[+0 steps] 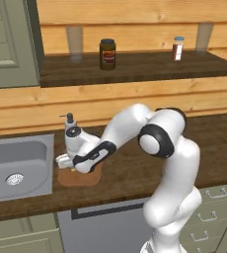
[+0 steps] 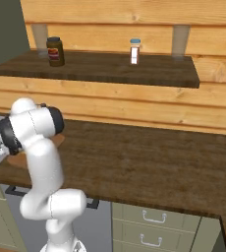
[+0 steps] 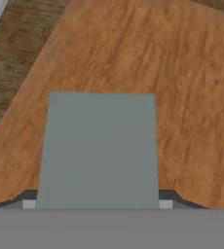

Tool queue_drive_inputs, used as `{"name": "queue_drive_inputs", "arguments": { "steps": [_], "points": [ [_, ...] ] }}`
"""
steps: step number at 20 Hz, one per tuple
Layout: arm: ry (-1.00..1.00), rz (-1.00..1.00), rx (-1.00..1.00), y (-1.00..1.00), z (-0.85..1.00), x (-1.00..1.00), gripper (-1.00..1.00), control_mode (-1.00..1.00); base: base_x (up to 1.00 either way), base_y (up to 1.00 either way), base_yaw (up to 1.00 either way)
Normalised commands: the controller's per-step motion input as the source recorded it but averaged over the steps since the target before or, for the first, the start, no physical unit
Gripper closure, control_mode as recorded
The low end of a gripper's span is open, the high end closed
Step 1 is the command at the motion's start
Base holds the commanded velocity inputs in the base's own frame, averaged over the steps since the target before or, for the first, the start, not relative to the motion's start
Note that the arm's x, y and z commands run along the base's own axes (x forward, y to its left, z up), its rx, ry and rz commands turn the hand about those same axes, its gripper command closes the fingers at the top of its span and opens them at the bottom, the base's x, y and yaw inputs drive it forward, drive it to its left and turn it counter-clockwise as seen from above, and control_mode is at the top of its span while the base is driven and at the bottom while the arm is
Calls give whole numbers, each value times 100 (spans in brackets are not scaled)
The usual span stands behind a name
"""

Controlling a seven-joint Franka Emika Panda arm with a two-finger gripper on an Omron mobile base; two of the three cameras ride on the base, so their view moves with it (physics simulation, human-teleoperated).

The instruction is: Pick up the sponge from the counter and clean the cutting board by briefly scrubbing or pressing down on the cutting board. Once finished, release the sponge.

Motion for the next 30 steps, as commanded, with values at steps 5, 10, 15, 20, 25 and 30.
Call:
{"name": "queue_drive_inputs", "arguments": {
  "steps": [5, 10, 15, 20, 25, 30],
  "points": [
    [0, -1, 0, -81, -25, -100, 100, -100, 0, 0, 0],
    [0, -4, 0, -59, -15, -67, 100, -100, 0, 0, 0],
    [0, -6, 0, -14, -1, 31, 100, -100, 0, 0, 0],
    [0, -2, 0, 0, 0, 73, 100, -100, 0, 0, 0],
    [0, -2, 0, 0, 5, 79, 100, -100, 0, 0, 0],
    [-9, 0, 0, 0, 4, 28, 100, -100, 0, 0, 0]
  ]
}}
